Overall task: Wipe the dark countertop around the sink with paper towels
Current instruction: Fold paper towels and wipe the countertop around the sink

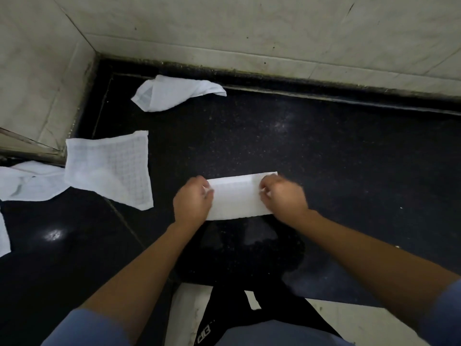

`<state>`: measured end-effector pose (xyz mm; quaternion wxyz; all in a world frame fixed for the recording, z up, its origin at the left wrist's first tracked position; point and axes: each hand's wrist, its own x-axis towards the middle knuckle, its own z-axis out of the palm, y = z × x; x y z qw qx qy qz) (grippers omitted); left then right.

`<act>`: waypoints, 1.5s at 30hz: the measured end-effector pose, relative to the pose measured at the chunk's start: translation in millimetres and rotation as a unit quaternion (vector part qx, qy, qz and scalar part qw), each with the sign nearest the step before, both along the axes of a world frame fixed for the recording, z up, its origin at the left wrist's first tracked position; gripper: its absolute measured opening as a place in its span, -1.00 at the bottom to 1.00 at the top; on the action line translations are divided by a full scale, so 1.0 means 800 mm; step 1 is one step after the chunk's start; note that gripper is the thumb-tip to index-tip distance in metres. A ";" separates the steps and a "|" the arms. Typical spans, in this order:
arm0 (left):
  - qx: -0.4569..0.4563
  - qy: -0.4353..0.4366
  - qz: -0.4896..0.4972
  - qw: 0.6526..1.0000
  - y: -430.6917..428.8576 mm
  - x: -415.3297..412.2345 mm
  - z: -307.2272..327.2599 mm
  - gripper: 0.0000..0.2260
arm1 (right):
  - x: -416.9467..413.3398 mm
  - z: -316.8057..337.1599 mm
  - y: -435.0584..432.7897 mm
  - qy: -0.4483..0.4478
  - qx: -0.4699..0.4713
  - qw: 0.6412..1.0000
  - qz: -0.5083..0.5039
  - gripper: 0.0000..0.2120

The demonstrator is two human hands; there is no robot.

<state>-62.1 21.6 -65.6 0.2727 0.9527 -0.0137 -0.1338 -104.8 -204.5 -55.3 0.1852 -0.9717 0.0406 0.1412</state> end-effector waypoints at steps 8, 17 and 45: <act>0.084 0.000 -0.126 0.988 0.046 -0.062 -0.035 -0.83 | -0.050 -0.021 -0.017 0.092 -0.041 0.993 -0.057 -0.77; 0.157 -0.147 -0.289 0.933 0.057 -0.045 -0.047 -0.60 | -0.012 -0.010 -0.013 0.095 -0.026 0.986 -0.134 -0.55; 0.041 -0.080 -0.075 0.993 0.137 -0.052 -0.015 -0.73 | 0.038 -0.014 0.177 0.187 0.198 0.957 -0.104 -0.77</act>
